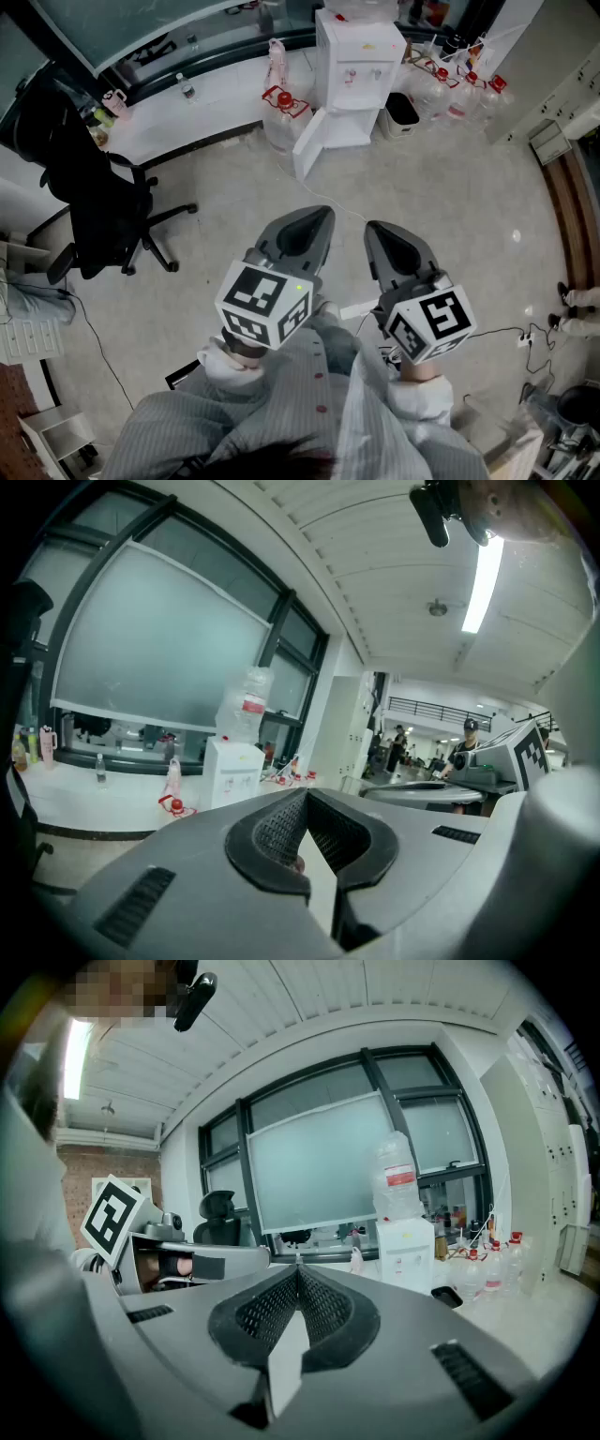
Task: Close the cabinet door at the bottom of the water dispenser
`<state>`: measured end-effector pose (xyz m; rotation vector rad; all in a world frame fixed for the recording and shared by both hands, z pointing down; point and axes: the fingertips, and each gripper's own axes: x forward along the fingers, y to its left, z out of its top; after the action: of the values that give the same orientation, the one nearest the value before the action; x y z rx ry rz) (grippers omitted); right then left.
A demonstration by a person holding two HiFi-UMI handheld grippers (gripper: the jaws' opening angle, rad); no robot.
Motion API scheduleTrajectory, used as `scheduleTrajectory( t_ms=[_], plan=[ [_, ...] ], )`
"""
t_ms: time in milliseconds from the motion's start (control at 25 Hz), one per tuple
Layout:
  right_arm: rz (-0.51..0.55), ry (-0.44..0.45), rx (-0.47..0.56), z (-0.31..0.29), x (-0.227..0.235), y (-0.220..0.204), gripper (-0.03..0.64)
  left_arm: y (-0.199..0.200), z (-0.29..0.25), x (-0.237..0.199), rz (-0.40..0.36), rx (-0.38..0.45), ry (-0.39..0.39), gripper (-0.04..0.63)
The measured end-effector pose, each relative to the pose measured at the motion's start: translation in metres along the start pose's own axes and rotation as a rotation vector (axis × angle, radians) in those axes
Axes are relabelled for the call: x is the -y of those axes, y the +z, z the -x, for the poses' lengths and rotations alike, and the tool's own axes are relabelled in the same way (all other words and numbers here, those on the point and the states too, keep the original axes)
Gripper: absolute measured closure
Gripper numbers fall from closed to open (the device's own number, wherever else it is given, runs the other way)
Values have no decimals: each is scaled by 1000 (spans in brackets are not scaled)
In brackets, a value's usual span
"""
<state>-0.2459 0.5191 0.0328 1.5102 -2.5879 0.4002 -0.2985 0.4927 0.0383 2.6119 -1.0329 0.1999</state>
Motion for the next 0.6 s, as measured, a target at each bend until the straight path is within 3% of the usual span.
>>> scheduleTrajectory(
  t_ms=[600],
  plan=[
    [-5, 31, 12, 11, 16, 3, 603, 1, -17, 13, 1, 10, 19, 586]
  ],
)
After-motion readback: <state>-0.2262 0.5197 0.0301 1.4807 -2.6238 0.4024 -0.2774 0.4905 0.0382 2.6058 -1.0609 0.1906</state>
